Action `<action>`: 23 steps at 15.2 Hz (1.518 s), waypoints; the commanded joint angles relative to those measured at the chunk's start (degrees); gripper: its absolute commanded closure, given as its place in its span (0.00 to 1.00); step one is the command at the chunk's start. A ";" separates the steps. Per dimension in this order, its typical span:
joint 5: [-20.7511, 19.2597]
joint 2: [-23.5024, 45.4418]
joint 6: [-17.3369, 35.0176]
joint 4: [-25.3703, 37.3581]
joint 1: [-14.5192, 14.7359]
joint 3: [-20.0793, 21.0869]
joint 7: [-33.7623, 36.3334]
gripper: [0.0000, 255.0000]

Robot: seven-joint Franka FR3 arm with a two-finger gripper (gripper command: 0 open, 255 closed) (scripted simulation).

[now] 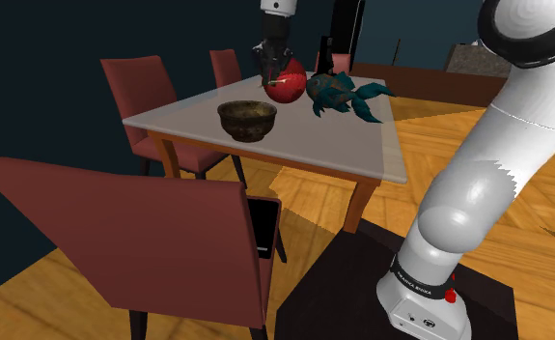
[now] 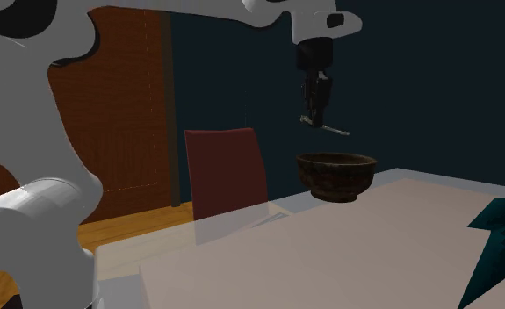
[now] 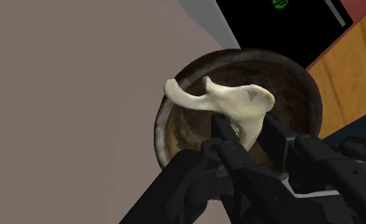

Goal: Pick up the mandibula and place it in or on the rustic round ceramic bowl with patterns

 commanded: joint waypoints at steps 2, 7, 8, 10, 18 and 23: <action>0.02 6.75 -0.86 7.68 0.88 1.16 2.08 1.00; -0.12 10.54 0.66 9.97 1.59 1.85 3.44 1.00; -0.12 10.31 1.50 8.91 1.59 1.85 3.41 1.00; -0.11 9.91 3.16 6.85 1.59 1.85 3.37 1.00; -0.07 8.93 9.58 -0.55 1.60 1.86 3.21 1.00; -0.06 8.88 10.32 -1.35 1.60 1.86 3.20 1.00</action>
